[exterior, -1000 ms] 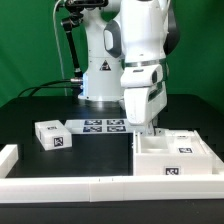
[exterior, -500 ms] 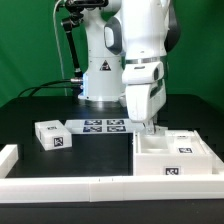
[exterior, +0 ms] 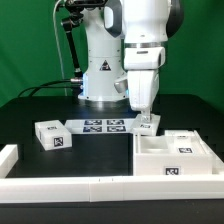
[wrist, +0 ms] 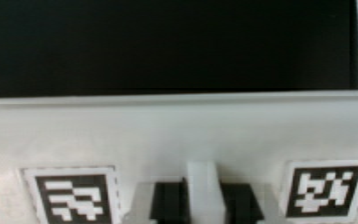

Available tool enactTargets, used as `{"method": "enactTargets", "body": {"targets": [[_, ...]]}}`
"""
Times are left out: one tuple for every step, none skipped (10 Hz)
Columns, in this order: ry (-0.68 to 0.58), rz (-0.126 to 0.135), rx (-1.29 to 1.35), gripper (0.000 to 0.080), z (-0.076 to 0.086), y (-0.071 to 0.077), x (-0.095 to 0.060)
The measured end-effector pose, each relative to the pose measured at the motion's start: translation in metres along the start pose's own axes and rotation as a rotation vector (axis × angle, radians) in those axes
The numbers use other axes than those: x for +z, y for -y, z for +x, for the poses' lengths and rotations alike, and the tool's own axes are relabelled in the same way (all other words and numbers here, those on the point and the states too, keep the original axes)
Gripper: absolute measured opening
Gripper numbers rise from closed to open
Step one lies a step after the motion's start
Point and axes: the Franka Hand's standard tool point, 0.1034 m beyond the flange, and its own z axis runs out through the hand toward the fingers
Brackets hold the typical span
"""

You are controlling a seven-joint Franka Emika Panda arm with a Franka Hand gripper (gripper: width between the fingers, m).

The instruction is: Assemble cabinet

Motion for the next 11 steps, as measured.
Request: {"method": "enactTargets", "body": {"targets": [[-0.005,-0.004,0.003,0.007,0.001,0.0,0.001],[-0.003,-0.001,0.004,0.007,0.0,0.002,0.002],[-0.003,-0.001,0.004,0.007,0.0,0.002,0.002],[0.001,0.003,-0.012,0.007,0.0,0.0,0.001],[0.005,0.002,-0.025,0.007,0.002,-0.009,-0.003],[0.005,-0.002,-0.026,0.007,0.004,-0.014,-0.006],[0.005,-0.003,-0.052,0.007,0.004,-0.016,-0.007],[0.005,-0.003,-0.071,0.007,0.003,-0.016,-0.007],[0.006,-0.001,-0.065,0.007,0.003,-0.016,-0.006],[0.006,0.0,-0.065,0.007,0.002,-0.015,-0.006],[0.006,0.0,-0.065,0.007,0.002,-0.015,-0.006]]}}
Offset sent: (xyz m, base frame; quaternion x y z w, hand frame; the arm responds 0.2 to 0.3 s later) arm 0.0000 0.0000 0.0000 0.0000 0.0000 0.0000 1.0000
